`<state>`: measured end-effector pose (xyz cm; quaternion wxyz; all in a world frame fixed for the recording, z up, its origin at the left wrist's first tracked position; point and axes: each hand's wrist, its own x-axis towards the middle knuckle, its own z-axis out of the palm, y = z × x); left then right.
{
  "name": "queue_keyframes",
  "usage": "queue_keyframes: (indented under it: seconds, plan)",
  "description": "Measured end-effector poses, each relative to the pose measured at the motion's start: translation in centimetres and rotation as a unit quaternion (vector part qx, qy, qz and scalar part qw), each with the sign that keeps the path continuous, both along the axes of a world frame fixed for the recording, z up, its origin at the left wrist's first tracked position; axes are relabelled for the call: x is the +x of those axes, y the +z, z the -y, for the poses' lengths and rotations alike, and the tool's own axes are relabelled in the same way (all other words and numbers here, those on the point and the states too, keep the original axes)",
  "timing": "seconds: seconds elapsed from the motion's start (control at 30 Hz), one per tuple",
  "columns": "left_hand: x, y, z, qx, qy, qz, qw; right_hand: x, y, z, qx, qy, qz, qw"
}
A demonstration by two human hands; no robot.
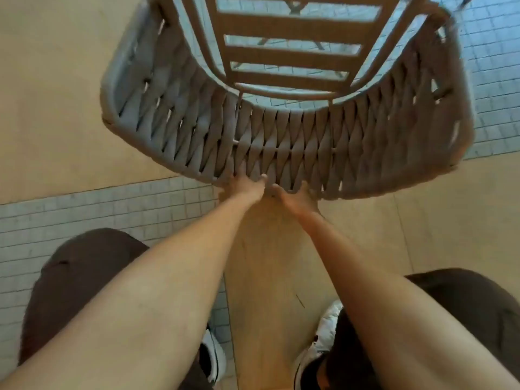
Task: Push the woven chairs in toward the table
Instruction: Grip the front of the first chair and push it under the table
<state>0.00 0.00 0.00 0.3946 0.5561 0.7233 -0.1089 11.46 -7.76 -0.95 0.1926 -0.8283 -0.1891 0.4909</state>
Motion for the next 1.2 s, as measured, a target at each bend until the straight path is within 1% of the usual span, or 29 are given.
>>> queue_keyframes:
  seconds: [0.07, 0.1, 0.13, 0.17, 0.23, 0.27, 0.33, 0.4, 0.43, 0.47, 0.5, 0.57, 0.63, 0.73, 0.83, 0.93, 0.97, 1.07, 1.1, 1.13, 1.17, 1.2]
  plan:
    - [-0.1, -3.0, -0.1, -0.014, 0.103, 0.021, 0.994, -1.0, -3.4, -0.6, 0.020, -0.111, -0.042, 0.993]
    - [-0.3, -4.6, -0.2, -0.023, 0.167, 0.048, 0.985, -1.5, -5.1, -0.9, 0.019, -0.157, -0.059, 0.986]
    - [-0.6, -5.9, -0.3, -0.036, 0.239, 0.091, 0.966, -1.7, -6.3, -1.1, 0.020, -0.203, -0.079, 0.976]
    - [-0.7, -7.5, -0.6, -0.054, 0.309, 0.142, 0.939, -1.8, -8.1, -1.4, 0.024, -0.242, -0.094, 0.965]
    - [-0.9, -9.6, -1.3, -0.102, 0.425, 0.234, 0.869, -1.8, -10.8, -1.9, 0.057, -0.348, -0.131, 0.927]
    - [-1.1, -10.6, -1.8, -0.117, 0.457, 0.267, 0.840, -1.7, -11.9, -2.2, 0.068, -0.400, -0.158, 0.900]
    - [-1.4, -12.5, -2.6, -0.120, 0.490, 0.304, 0.808, -1.6, -13.5, -2.5, 0.078, -0.464, -0.214, 0.856]
    - [-1.5, -13.9, -3.1, -0.094, 0.520, 0.340, 0.778, -1.4, -15.1, -3.0, 0.102, -0.521, -0.250, 0.809]
    - [-1.4, -14.4, -3.1, -0.082, 0.528, 0.360, 0.765, -1.4, -15.7, -3.2, 0.107, -0.544, -0.250, 0.794]
    - [-1.4, -14.7, -3.1, -0.076, 0.527, 0.375, 0.759, -1.4, -16.2, -3.5, 0.102, -0.553, -0.236, 0.792]
    - [-1.4, -15.0, -3.2, -0.071, 0.522, 0.380, 0.760, -1.7, -16.6, -3.8, 0.086, -0.547, -0.207, 0.807]
    - [-1.5, -15.8, -3.1, -0.054, 0.521, 0.363, 0.771, -2.2, -17.1, -4.2, 0.051, -0.532, -0.137, 0.834]
    - [-1.6, -16.0, -2.9, -0.034, 0.524, 0.340, 0.780, -2.3, -17.3, -4.4, 0.041, -0.525, -0.103, 0.844]
    - [-1.6, -16.0, -2.1, -0.028, 0.514, 0.321, 0.795, -2.0, -17.1, -3.7, 0.075, -0.532, -0.132, 0.833]
    - [-1.7, -15.1, -0.6, 0.000, 0.506, 0.329, 0.797, -2.0, -15.6, -2.6, 0.085, -0.539, -0.126, 0.828]
    - [-1.7, -13.0, 1.7, 0.029, 0.505, 0.336, 0.794, -2.0, -13.1, -1.0, 0.140, -0.560, -0.167, 0.799]
    - [-1.6, -11.8, 2.5, 0.042, 0.501, 0.324, 0.801, -1.9, -11.9, -0.5, 0.162, -0.559, -0.181, 0.793]
    - [-1.9, -7.4, 5.2, 0.103, 0.439, 0.225, 0.864, -1.6, -7.0, 1.1, 0.179, -0.552, -0.207, 0.788]
    - [-1.9, -5.7, 6.0, 0.120, 0.428, 0.198, 0.874, -1.6, -5.1, 1.4, 0.174, -0.555, -0.212, 0.785]
    - [-1.9, -4.1, 6.6, 0.130, 0.428, 0.189, 0.874, -1.7, -3.5, 1.7, 0.171, -0.559, -0.213, 0.783]
    - [-1.8, -2.3, 7.2, 0.140, 0.442, 0.196, 0.864, -1.8, -1.6, 2.1, 0.166, -0.558, -0.211, 0.785]
    - [-1.7, -0.4, 7.8, 0.156, 0.465, 0.211, 0.846, -2.0, 0.2, 2.4, 0.160, -0.554, -0.206, 0.790]
